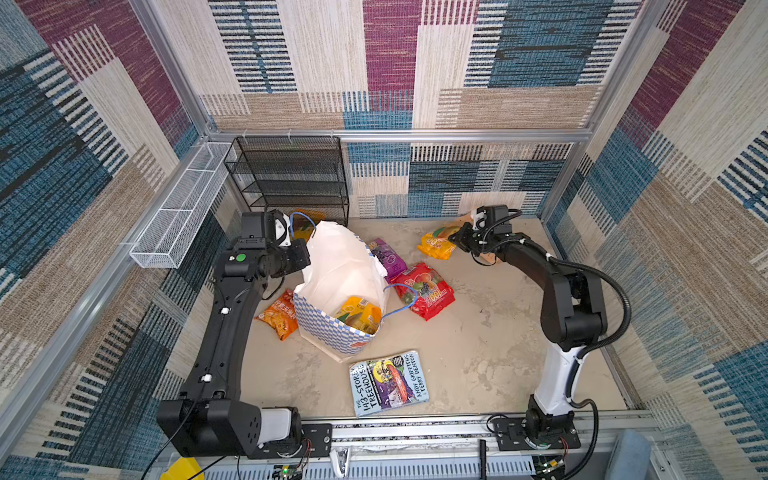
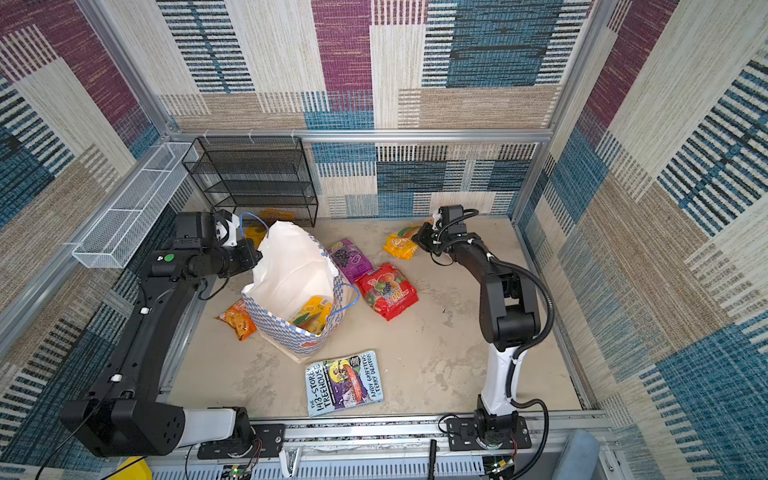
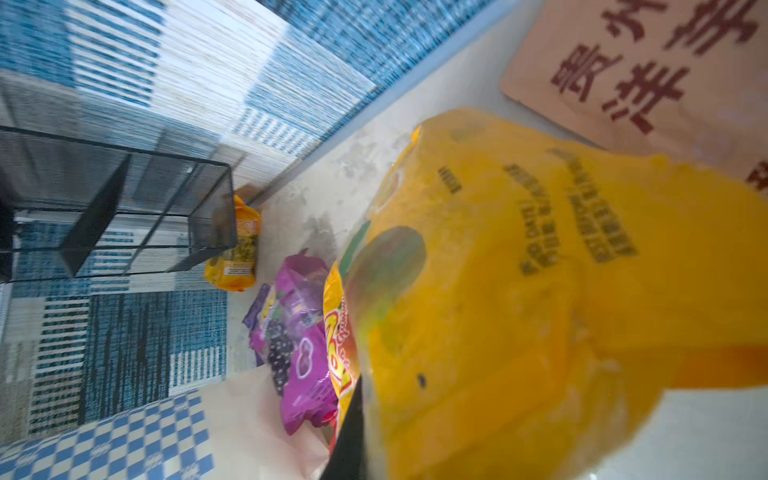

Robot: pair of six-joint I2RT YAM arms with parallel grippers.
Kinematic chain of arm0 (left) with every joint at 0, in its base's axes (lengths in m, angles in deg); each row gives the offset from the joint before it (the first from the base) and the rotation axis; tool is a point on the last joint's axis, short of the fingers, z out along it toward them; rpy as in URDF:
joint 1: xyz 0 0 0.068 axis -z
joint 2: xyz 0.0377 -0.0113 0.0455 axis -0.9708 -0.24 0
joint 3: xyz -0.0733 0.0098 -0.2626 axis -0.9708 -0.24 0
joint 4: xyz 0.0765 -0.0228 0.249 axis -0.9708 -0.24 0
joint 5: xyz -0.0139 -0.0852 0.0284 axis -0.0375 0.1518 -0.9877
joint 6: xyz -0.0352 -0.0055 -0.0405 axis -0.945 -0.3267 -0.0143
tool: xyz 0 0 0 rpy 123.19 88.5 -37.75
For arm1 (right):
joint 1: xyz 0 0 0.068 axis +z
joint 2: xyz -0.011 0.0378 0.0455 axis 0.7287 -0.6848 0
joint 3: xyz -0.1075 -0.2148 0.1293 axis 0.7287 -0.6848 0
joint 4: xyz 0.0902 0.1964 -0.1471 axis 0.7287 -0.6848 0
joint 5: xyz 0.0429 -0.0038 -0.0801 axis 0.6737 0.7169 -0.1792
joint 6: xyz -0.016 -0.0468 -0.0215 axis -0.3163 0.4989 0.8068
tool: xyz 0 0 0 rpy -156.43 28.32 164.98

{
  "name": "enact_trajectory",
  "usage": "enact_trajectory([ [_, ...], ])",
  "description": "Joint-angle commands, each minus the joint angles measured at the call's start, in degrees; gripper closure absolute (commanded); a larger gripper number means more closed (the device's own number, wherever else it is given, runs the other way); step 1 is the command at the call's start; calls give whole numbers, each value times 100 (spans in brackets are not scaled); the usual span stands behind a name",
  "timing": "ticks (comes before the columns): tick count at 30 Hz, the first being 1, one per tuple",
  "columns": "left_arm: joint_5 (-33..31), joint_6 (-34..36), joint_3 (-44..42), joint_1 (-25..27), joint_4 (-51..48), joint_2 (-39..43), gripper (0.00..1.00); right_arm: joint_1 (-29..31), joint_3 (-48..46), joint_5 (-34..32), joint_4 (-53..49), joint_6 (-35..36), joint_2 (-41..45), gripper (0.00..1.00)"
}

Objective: Place the snacks into the paper bag
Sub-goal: 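Lift the second mango bag and carry it toward the paper bag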

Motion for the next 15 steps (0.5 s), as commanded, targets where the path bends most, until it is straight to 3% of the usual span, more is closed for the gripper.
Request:
enact_trajectory([
  [1, 162, -55, -22, -10, 71, 12, 100, 17, 126, 33, 280, 243, 474, 100],
  [8, 191, -40, -22, -32, 72, 26, 100, 209, 249, -170, 5, 394, 1607, 100],
  [15, 237, -50, -15, -45, 79, 53, 100, 1329, 1266, -1018, -473, 1055, 2249, 100],
])
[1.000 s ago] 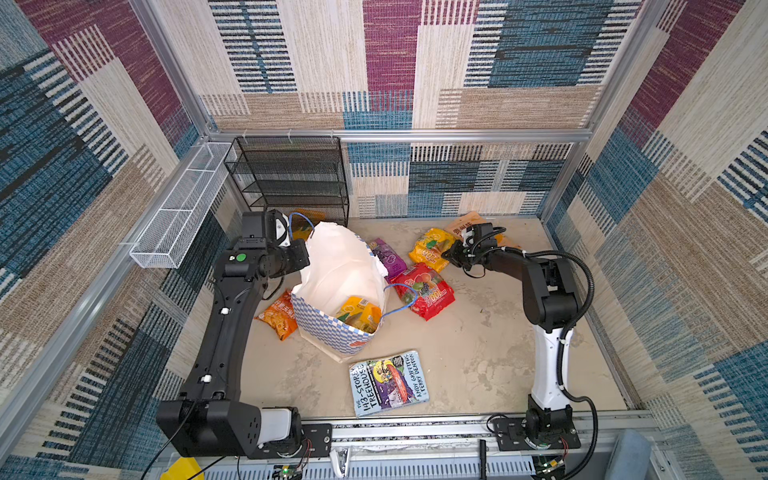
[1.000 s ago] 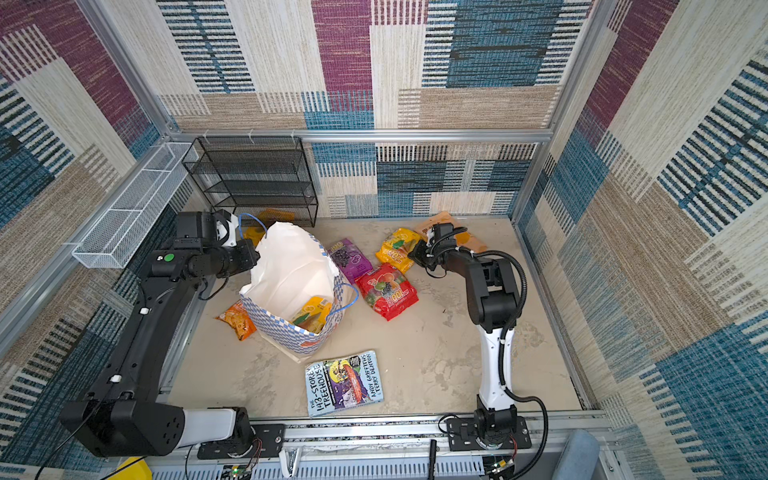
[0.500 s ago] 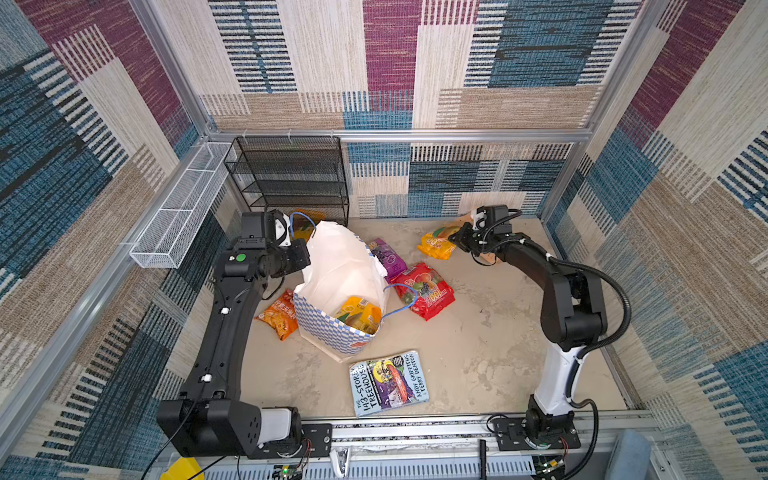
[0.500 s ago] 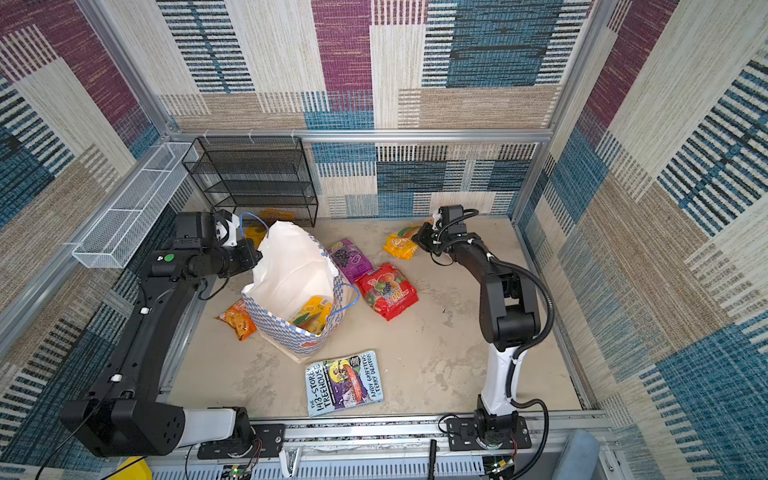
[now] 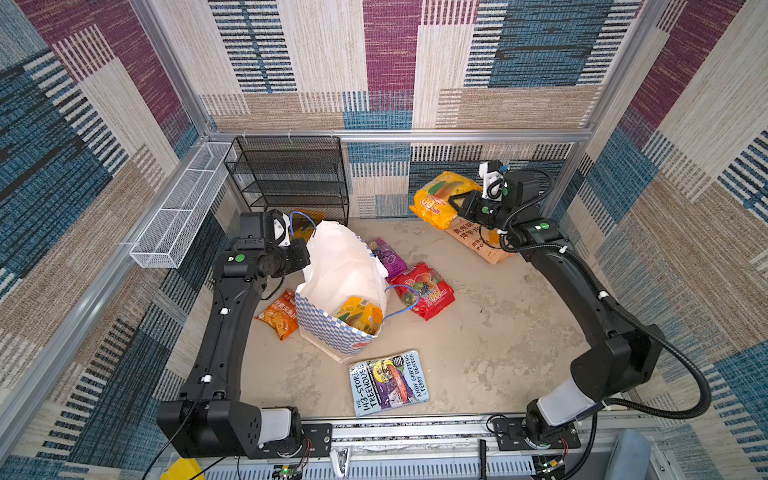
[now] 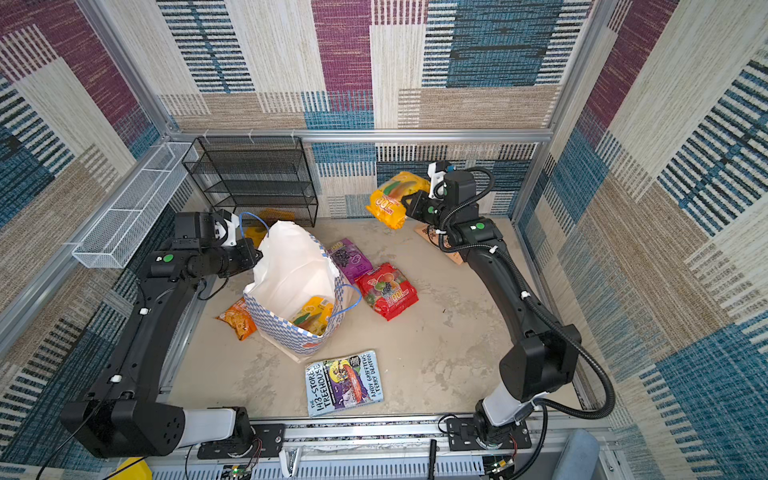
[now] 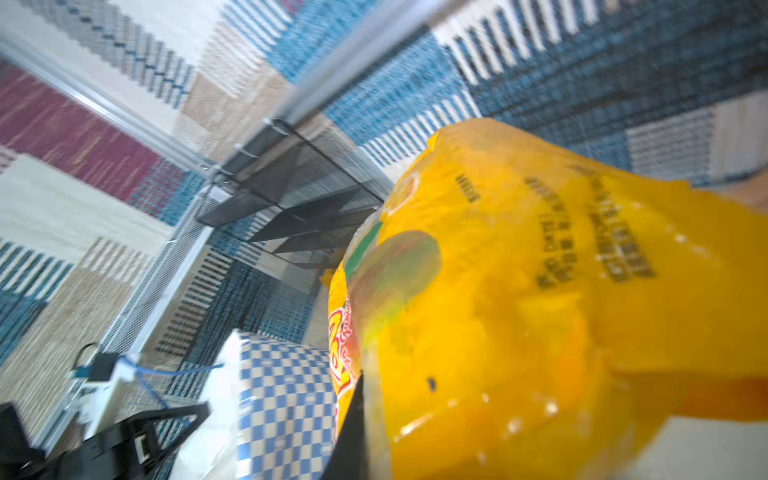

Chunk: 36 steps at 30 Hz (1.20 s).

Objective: Place the snacks into the paper bag
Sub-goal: 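Lift the second mango bag and carry it toward the paper bag, then lower the mango bag into the paper bag and open the right gripper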

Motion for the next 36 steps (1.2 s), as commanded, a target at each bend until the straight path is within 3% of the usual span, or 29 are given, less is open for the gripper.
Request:
enact_trajectory([
  [1, 127, -12, -4, -10, 70, 43, 100, 477, 433, -448, 215, 551, 215, 100],
  [10, 173, -30, -102, -18, 241, 197, 100, 2158, 902, -897, 76, 1150, 269, 100],
  [17, 203, -55, -106, -28, 235, 158, 100, 3044, 996, -1172, -397, 1351, -133, 100],
  [23, 220, -60, -101, -37, 240, 163, 100, 3181, 519, -715, -302, 875, -425, 100],
  [36, 348, -95, -123, -52, 296, 167, 100, 3331, 625, -502, -556, 315, -1411, 100],
])
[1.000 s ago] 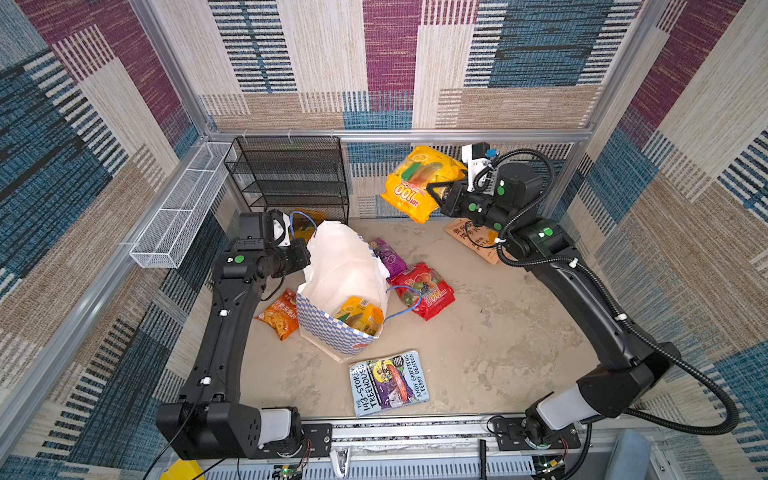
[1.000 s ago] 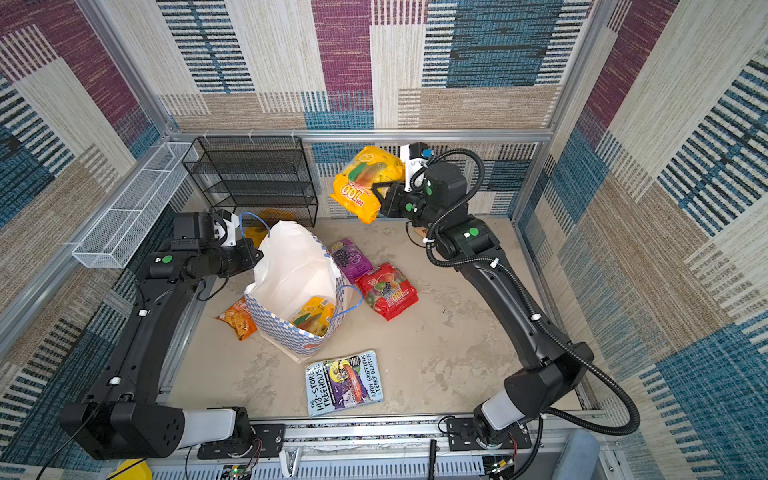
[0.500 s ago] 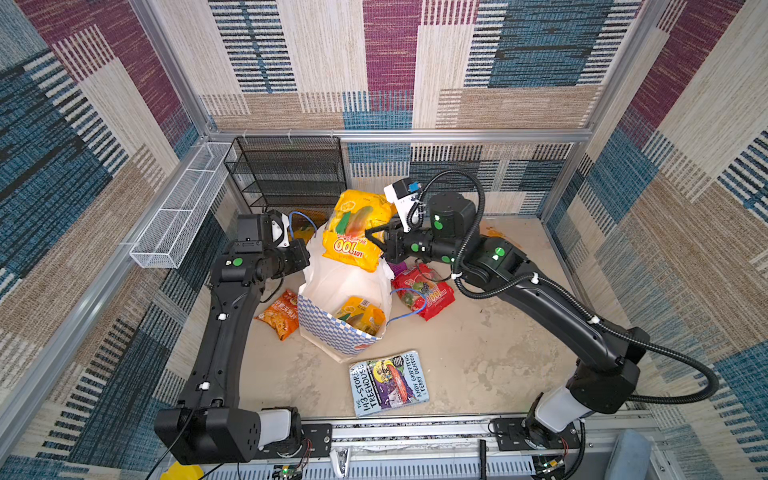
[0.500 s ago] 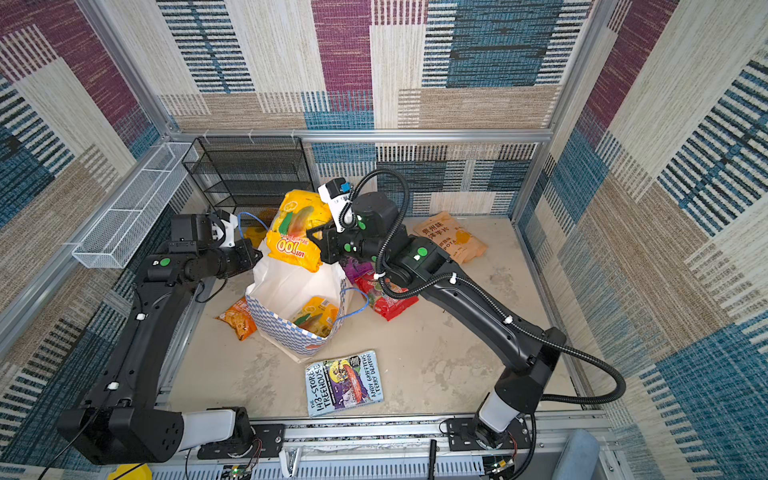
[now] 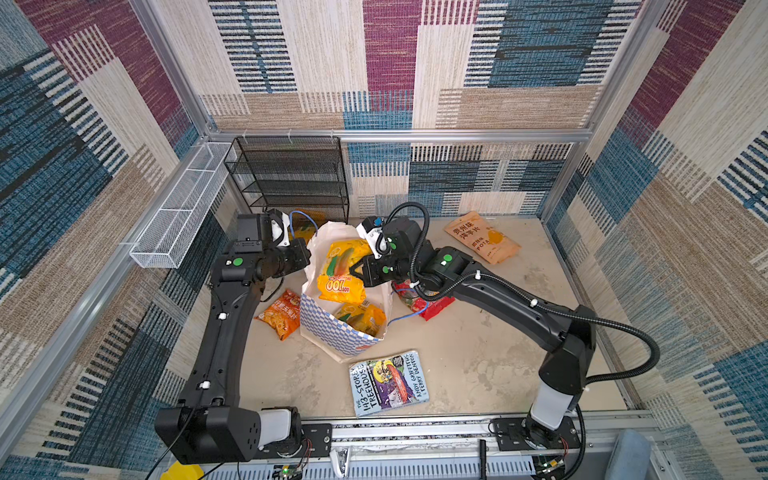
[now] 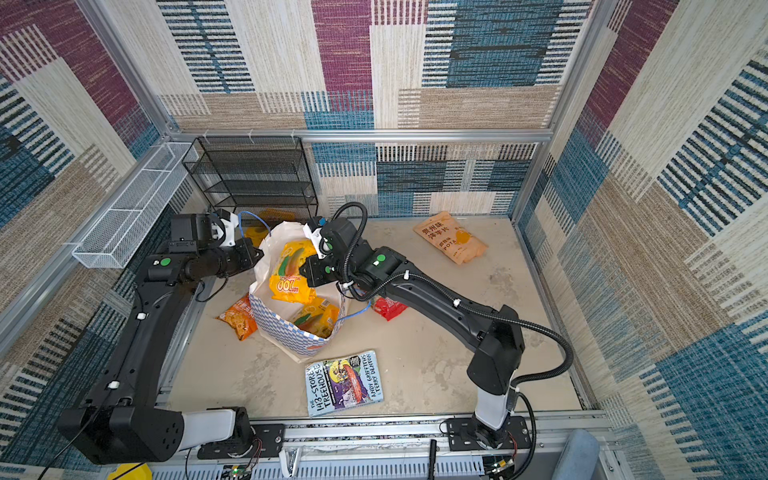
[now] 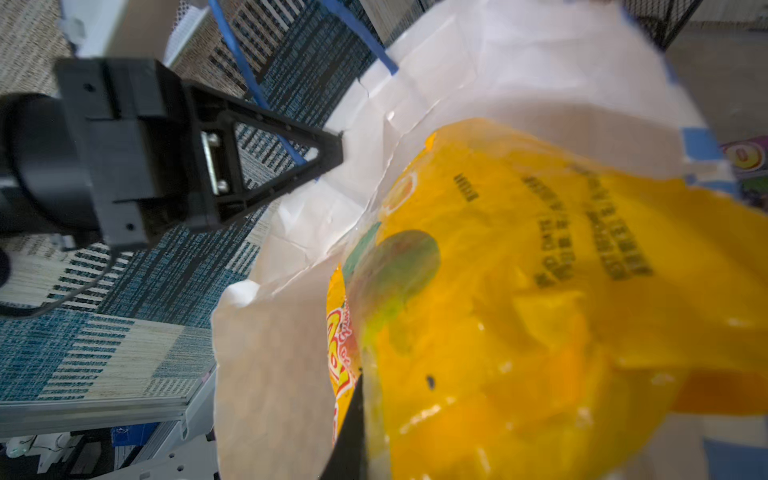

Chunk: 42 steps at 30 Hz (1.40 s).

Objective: Place the snacks into the paper bag
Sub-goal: 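Lower the mango bag into the paper bag and open the right gripper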

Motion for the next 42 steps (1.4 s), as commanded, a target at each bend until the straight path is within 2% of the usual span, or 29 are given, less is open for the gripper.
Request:
enact_trajectory([
  [1, 92, -69, -17, -14, 126, 20, 100, 6, 62, 86, 403, -234, -122, 100],
  [9, 128, -71, -12, -23, 126, 46, 100, -10, 334, 126, 370, -501, -667, 100],
  [12, 127, -71, -12, -24, 130, 59, 100, -29, 470, 368, 396, -632, -880, 100],
  [23, 162, -80, -12, -59, 140, 82, 100, -190, 508, 135, 310, -1102, -1126, 99],
  [28, 182, -88, -23, -74, 153, 87, 100, -274, 449, 43, 343, -1213, -1085, 78],
  [29, 189, -88, -11, -76, 146, 89, 100, -283, 442, -5, 359, -1213, -1046, 68],
  [31, 189, -88, -22, -84, 153, 90, 100, -285, 426, -130, 427, -1179, -918, 58],
  [42, 233, -121, -24, -111, 153, 104, 100, -418, 676, -552, 320, -271, 223, 11],
])
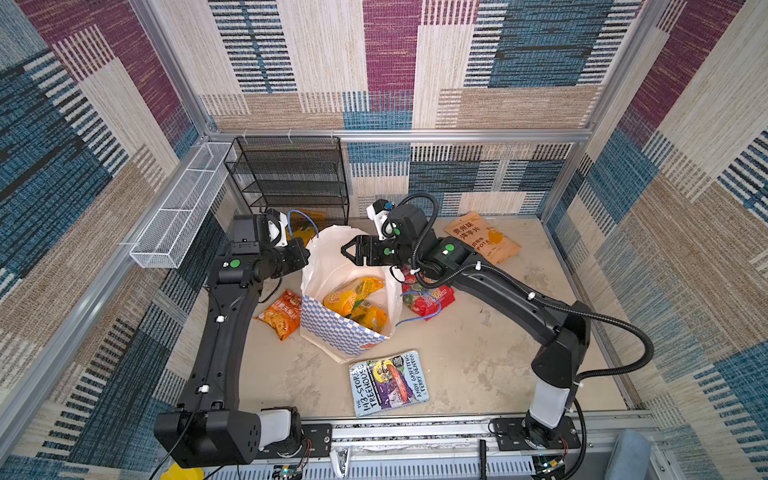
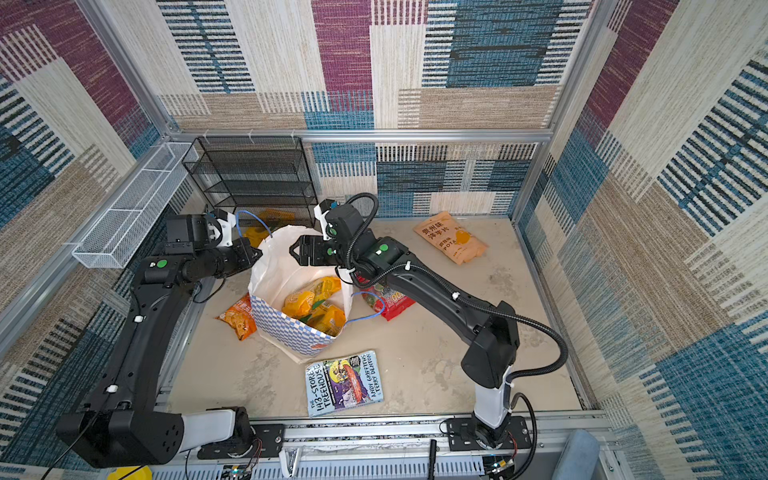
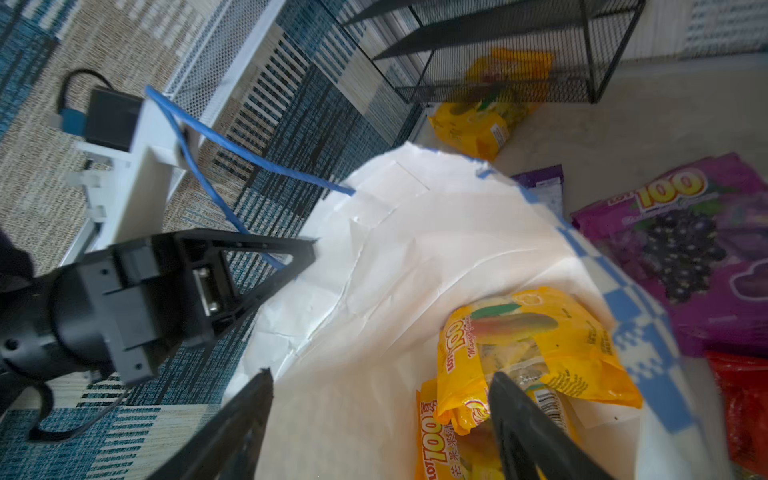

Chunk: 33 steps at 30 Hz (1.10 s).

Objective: Place the snacks into the paper bag
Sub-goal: 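Lower the mango bag into the paper bag and open the right gripper, then reach the right gripper to the orange sweet-potato snack bag and grasp it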

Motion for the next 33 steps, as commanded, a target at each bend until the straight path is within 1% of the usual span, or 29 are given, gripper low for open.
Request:
enact_trajectory([
  [1, 86, -99, -8, -15, 143, 19, 100, -155, 170, -209, 6, 503, 367, 8],
  [3, 84, -107, -6, -15, 143, 14, 100, -405, 190, -100, -77, 627, 581, 3],
  [7, 103, -117, -3, -20, 146, 3, 100, -1050, 51, -130, -255, 722, 958, 0],
  [10, 95, -117, -4, -19, 142, 3, 100, -1673, -551, 114, 110, 664, 1434, 0],
  [12, 94, -106, -14, -21, 150, 0, 100, -2159, -1015, 524, 434, 538, 1738, 0],
  [16, 108, -117, -13, -24, 137, -11, 100, -2944, -1603, 460, 641, 434, 2097, 1],
  [19, 147, -137, -21, -24, 153, -15, 100, -3736, -2292, 567, 935, 221, 2183, 0],
  [21, 158, -135, -21, -21, 166, -24, 100, -4279, -2886, 738, 1407, 53, 2124, 0],
  [22, 173, -139, -23, -18, 169, -17, 100, -4565, -3230, 808, 1710, -40, 2040, 2],
  [24, 176, -137, -39, -22, 189, -23, 100, -4928, -3701, 923, 2178, -220, 1801, 5],
  [28, 137, -107, -47, -28, 193, -42, 100, -5374, -4461, 584, 3163, -423, 1295, 7],
  [30, 143, -100, -50, -25, 196, -44, 100, -5637, -4536, 883, 3447, -568, 787, 11],
  [33, 132, -91, -47, -33, 208, -34, 100, -5835, -4490, 1024, 3665, -593, 215, 14],
])
